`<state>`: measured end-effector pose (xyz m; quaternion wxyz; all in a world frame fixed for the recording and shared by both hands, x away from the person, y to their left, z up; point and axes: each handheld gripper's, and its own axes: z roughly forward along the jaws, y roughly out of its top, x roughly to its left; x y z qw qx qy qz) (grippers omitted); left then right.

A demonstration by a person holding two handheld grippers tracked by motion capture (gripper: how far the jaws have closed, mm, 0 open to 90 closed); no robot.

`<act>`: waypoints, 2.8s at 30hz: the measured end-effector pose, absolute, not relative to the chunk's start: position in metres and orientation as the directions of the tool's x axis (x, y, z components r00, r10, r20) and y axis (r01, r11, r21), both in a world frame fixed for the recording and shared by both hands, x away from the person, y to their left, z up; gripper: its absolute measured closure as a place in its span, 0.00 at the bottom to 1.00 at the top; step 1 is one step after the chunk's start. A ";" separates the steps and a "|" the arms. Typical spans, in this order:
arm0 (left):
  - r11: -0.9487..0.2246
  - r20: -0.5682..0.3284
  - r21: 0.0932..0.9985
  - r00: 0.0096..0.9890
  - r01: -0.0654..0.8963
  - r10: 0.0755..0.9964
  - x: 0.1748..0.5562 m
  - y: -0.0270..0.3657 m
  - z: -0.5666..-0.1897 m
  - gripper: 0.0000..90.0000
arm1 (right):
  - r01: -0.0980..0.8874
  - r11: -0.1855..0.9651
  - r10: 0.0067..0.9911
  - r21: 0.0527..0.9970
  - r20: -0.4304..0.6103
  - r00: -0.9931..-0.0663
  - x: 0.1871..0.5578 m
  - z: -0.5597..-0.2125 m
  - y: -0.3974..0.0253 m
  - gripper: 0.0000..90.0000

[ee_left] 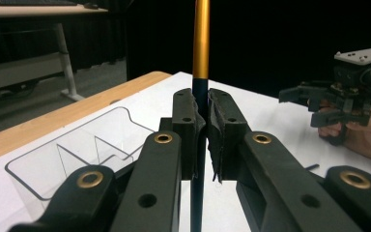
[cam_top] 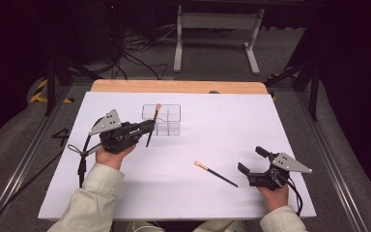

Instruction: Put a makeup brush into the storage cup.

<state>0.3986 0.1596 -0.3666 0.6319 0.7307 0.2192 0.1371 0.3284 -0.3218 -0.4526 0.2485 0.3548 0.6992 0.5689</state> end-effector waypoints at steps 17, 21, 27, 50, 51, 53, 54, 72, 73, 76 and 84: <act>-0.066 -0.096 0.986 0.854 0.150 0.512 0.426 0.150 -0.362 0.92 | 0.215 0.095 0.777 0.972 0.063 -0.627 0.329 -0.453 -0.322 0.03; -0.056 -0.091 0.989 0.854 0.139 0.512 0.429 0.148 -0.358 0.92 | 0.215 0.093 0.777 0.972 0.064 -0.626 0.329 -0.453 -0.322 0.03; -0.049 -0.084 0.990 0.840 0.131 0.535 0.438 0.146 -0.354 0.92 | 0.214 0.094 0.776 0.972 0.064 -0.628 0.329 -0.453 -0.322 0.03; -0.012 -0.081 0.994 0.824 0.105 0.561 0.456 0.129 -0.342 0.92 | 0.216 0.090 0.772 0.972 0.069 -0.632 0.329 -0.453 -0.323 0.03; -0.016 -0.076 0.995 0.823 0.103 0.562 0.457 0.128 -0.341 0.92 | 0.215 0.089 0.772 0.972 0.069 -0.632 0.329 -0.453 -0.323 0.03; -0.018 -0.071 0.995 0.822 0.099 0.565 0.458 0.125 -0.340 0.92 | 0.215 0.089 0.772 0.972 0.069 -0.632 0.329 -0.453 -0.323 0.03; -0.019 -0.069 0.995 0.820 0.097 0.568 0.459 0.124 -0.340 0.92 | 0.215 0.089 0.772 0.972 0.069 -0.632 0.329 -0.453 -0.323 0.03; -0.025 -0.030 0.998 0.787 0.058 0.617 0.471 0.117 -0.346 0.92 | 0.215 0.081 0.768 0.973 0.076 -0.635 0.329 -0.452 -0.324 0.03; -0.026 -0.033 0.998 0.785 0.063 0.618 0.472 0.117 -0.347 0.92 | 0.215 0.081 0.768 0.973 0.076 -0.635 0.329 -0.452 -0.324 0.03; -0.031 -0.042 0.996 0.780 0.078 0.624 0.475 0.116 -0.351 0.92 | 0.215 0.080 0.768 0.973 0.077 -0.635 0.329 -0.452 -0.324 0.03; -0.032 -0.053 0.995 0.766 0.096 0.640 0.486 0.118 -0.359 0.91 | 0.216 0.076 0.767 0.973 0.082 -0.636 0.329 -0.452 -0.324 0.03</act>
